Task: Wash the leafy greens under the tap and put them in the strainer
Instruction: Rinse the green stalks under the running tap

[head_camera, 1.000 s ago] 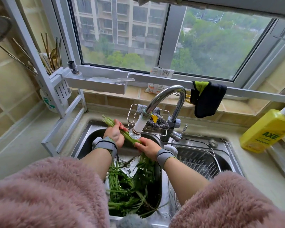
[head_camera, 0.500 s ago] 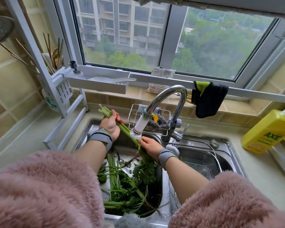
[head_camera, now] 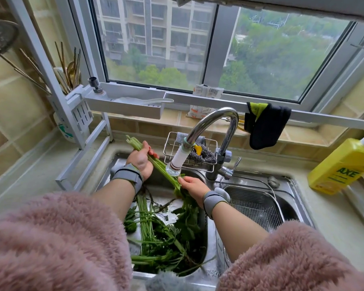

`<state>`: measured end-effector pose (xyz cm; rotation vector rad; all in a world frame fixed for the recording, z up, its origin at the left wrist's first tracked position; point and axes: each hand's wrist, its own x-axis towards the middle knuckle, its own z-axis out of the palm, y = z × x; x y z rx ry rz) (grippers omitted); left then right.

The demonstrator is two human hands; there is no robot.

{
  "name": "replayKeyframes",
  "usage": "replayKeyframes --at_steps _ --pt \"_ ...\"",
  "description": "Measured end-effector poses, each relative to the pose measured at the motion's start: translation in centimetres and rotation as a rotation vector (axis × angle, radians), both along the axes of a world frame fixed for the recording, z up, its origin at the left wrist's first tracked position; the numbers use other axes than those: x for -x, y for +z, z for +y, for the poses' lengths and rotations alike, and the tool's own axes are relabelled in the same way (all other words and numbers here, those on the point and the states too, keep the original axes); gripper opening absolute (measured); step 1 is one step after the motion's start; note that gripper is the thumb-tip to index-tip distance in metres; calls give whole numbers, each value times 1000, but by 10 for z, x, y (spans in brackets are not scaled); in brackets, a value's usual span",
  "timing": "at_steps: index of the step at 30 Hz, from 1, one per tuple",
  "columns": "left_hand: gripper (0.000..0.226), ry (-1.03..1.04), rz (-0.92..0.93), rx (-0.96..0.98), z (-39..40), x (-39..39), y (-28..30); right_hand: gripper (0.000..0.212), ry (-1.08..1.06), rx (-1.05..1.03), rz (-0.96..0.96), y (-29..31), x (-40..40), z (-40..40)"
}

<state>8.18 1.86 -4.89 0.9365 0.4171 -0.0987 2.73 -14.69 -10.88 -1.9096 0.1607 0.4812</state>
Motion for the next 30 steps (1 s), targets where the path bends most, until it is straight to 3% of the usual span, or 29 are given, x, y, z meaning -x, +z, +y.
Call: replayKeyframes --at_steps 3,7,10,14,17,27,30 --pt "41 -9 92 -60 -6 0 -11 73 -14 -63 101 -1 3 0" --pt "45 -70 226 -243 -15 7 -20 28 25 -77 69 -12 9 -15" --pt "55 -146 309 -491 -22 12 -23 22 9 -41 42 -14 16 -24" --pt "57 -119 233 -149 -38 15 -19 26 -30 -39 50 -15 20 -32" --pt "50 -59 315 49 -39 12 -21 29 -28 -33 35 -16 20 -37" --pt "19 -4 321 155 -38 17 -10 25 21 18 63 -13 17 -37" --pt "32 44 236 168 -30 10 -1 16 104 51 9 -9 11 -31"
